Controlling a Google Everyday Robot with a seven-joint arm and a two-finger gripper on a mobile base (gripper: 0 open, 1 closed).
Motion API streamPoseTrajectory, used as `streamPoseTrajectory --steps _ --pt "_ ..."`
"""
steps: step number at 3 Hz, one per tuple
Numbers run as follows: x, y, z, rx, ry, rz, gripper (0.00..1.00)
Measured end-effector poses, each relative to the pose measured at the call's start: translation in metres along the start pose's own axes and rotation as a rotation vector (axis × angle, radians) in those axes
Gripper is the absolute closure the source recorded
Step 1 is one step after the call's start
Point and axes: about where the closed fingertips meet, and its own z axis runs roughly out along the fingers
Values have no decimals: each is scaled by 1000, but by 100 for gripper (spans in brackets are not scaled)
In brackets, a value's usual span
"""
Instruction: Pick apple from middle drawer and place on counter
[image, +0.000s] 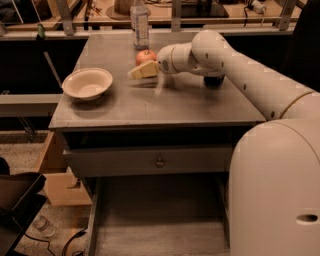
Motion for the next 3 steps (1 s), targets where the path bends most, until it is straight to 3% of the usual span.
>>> streamPoseTrajectory --steps 1,2,3 --pt "0 0 0 0 0 0 0" --pt "-16 2 -10 -40 -18 -27 0" --pt "-49 8 -54 -91 -56 -100 0"
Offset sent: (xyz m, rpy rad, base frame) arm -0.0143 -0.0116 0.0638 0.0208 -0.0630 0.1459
